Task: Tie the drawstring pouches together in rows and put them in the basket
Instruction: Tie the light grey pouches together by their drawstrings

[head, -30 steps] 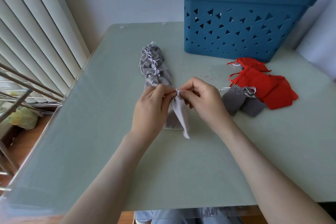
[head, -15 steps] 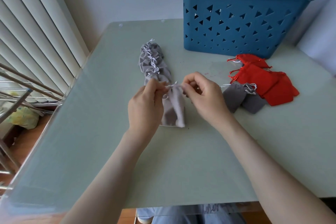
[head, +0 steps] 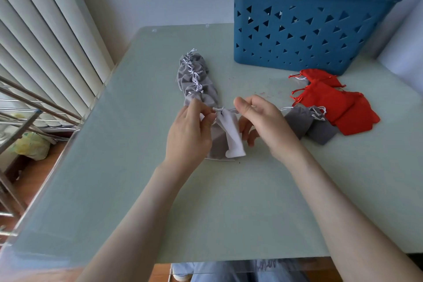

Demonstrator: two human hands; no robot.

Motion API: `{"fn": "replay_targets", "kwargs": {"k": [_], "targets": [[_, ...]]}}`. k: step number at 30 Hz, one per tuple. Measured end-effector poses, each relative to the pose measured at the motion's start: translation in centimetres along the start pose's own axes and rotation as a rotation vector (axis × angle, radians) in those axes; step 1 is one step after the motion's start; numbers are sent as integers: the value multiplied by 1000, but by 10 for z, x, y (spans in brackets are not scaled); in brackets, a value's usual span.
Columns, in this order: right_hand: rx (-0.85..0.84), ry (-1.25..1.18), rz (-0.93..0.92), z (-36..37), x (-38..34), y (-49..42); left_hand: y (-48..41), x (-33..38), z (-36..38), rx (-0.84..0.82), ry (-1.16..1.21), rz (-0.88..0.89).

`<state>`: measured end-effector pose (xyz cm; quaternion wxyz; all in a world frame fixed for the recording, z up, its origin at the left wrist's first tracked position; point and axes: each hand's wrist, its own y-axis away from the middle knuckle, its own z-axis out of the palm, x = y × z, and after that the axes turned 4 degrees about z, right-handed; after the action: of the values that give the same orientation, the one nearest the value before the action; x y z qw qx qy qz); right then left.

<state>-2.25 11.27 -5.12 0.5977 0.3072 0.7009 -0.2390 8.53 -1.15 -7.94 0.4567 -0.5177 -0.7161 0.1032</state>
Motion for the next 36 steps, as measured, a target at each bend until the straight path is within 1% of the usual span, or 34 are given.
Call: {"fn": "replay_targets", "kwargs": {"k": [3, 5, 7, 9, 11, 13, 14, 16, 19, 21, 23, 25, 26, 28, 30, 33, 36], "targets": [[-141, 110, 19, 2, 0, 3, -1, 2, -2, -22, -15, -9], [-138, 225, 27, 3, 3, 3, -1, 1, -1, -90, -15, -76], [-65, 315, 22, 2, 4, 1, -2, -1, 0, -223, -80, -178], [31, 327, 41, 2, 5, -2, 0, -3, 1, -317, -162, -157], [146, 225, 62, 2, 5, -3, 3, -2, 0, -341, -144, -114], [255, 61, 44, 2, 3, -3, 4, -2, -1, -340, -86, -139], [284, -16, 31, 1, 2, -3, 3, -2, -1, -338, -53, -167], [249, -144, 26, 0, -1, -2, 1, -1, -1, -321, 15, -221], [79, -280, 80, 1, -1, -1, 0, 1, -1, -246, 107, -249], [-46, -283, 100, 4, 1, -1, -1, 1, -1, -184, 162, -306], [-175, -212, 110, 10, 5, 1, -2, 1, -1, -145, 265, -416], [-271, -83, 102, 15, 9, 2, -3, -3, -2, -106, 373, -517], [-286, 24, 79, 17, 12, 2, -4, -3, -3, -80, 404, -546], [-244, 260, 4, 19, 17, 0, -4, 0, -7, -45, 420, -559], [-184, 359, -63, 19, 18, 1, -6, 3, -8, -40, 350, -522], [-117, 444, -146, 18, 14, 4, -8, 0, -7, -9, 127, -408], [-65, 507, -144, 12, 9, 5, -6, 1, -3, 59, 11, -279]]}}
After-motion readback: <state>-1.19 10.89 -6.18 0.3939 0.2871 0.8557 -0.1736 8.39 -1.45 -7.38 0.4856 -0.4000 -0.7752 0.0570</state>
